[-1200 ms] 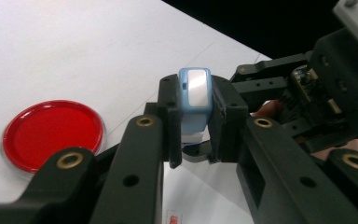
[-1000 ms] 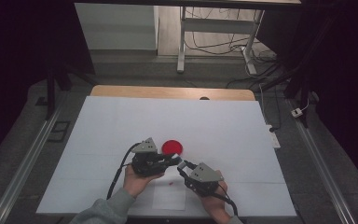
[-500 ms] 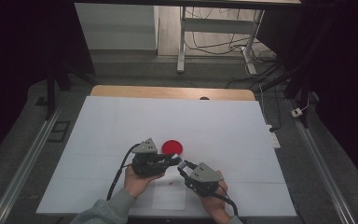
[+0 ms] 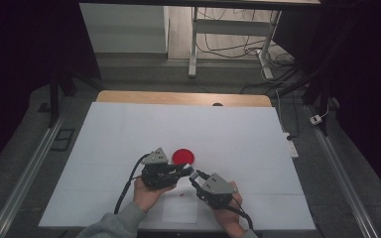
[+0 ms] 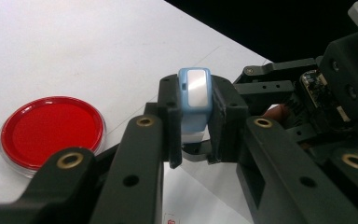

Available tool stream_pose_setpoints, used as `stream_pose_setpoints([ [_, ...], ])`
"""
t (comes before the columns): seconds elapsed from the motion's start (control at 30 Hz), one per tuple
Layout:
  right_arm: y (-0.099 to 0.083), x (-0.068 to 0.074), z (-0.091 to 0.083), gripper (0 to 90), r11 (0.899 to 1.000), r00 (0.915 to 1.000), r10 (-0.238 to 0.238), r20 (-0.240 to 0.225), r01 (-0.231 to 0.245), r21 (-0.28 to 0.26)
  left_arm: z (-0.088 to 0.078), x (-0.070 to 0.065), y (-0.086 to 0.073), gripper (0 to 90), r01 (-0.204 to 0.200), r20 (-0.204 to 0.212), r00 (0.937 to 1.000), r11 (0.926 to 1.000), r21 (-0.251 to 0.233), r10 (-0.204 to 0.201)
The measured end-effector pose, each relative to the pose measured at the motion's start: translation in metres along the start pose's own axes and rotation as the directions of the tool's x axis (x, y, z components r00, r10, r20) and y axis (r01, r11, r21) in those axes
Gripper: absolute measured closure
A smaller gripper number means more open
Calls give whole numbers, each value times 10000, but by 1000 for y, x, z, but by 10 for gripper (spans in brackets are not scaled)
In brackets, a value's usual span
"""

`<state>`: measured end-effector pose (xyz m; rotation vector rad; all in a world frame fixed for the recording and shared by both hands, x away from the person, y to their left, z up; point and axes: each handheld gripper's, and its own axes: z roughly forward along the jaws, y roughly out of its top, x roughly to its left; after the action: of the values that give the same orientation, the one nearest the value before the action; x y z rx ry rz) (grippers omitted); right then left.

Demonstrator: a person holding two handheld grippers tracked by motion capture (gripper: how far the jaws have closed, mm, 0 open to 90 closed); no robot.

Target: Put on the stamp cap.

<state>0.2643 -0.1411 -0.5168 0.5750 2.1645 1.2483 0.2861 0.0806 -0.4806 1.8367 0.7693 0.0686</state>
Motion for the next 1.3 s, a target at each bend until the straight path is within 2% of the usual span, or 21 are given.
stream_pose_setpoints([
  [0.3,4,1,-2,657,9993,9993,-326,199,321,210,2,-1,-1,764,-55,80,10000,9999,124,54],
  [0.6,7,4,-3,657,9947,9953,-926,299,911,485,5,0,-3,765,-15,169,9999,9997,261,10],
  [0.73,7,3,-2,656,9959,9966,-812,129,806,415,5,1,-3,763,59,149,9999,9995,318,-64],
  [0.87,3,-1,0,649,9981,9988,-450,-178,457,409,3,2,-2,763,113,122,9999,9996,274,-117],
  [1.0,3,-2,0,636,9982,9984,-453,-326,465,372,2,2,-2,762,136,168,9998,9995,290,-141],
  [1.17,2,-4,0,580,9989,9979,-308,-567,327,332,0,2,-1,762,155,242,9996,9998,152,-158],
  [1.3,1,-8,0,542,9997,9958,77,-915,-55,242,-3,4,1,762,174,233,9996,9998,49,-175],
])
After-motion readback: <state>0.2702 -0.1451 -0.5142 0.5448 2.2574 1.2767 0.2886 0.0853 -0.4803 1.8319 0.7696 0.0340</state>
